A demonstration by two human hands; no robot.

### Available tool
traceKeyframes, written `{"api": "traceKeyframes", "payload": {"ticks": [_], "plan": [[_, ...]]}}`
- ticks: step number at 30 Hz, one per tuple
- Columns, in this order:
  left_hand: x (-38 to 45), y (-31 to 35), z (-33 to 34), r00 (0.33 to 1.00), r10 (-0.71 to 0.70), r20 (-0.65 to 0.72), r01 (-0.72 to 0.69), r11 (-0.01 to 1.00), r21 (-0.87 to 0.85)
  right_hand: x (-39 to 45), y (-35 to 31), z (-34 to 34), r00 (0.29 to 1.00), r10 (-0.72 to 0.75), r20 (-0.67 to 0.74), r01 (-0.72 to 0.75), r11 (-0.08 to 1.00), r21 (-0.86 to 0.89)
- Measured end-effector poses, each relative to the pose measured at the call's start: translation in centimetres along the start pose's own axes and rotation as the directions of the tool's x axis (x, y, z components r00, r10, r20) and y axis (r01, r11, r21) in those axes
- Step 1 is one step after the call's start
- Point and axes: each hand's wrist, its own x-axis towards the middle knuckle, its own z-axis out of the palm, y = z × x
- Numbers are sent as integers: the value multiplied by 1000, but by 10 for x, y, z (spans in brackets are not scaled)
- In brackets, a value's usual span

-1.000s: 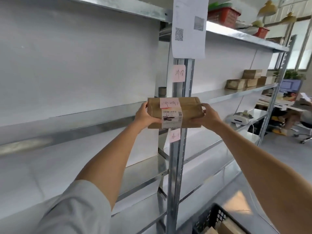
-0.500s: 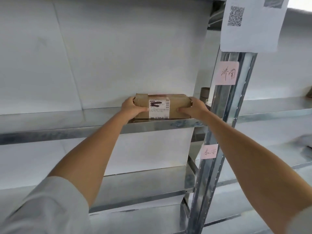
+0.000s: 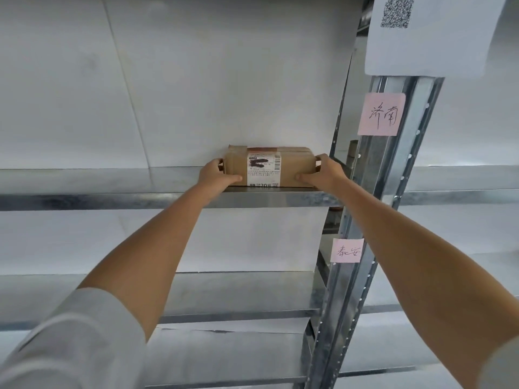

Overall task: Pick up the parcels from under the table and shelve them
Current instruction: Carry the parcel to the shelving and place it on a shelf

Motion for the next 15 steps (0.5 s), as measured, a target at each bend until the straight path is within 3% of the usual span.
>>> {"api": "traceKeyframes", "payload": {"ticks": [8,15], "plan": [[-50,-3,-16,999,34,11,-35,995,91,-46,3,-1,1000,-1,-27,2,999,34],[-120,-34,-55,993,52,105,-76,967,243,-133,-11,29,996,-16,84,17,1000,-10]]}}
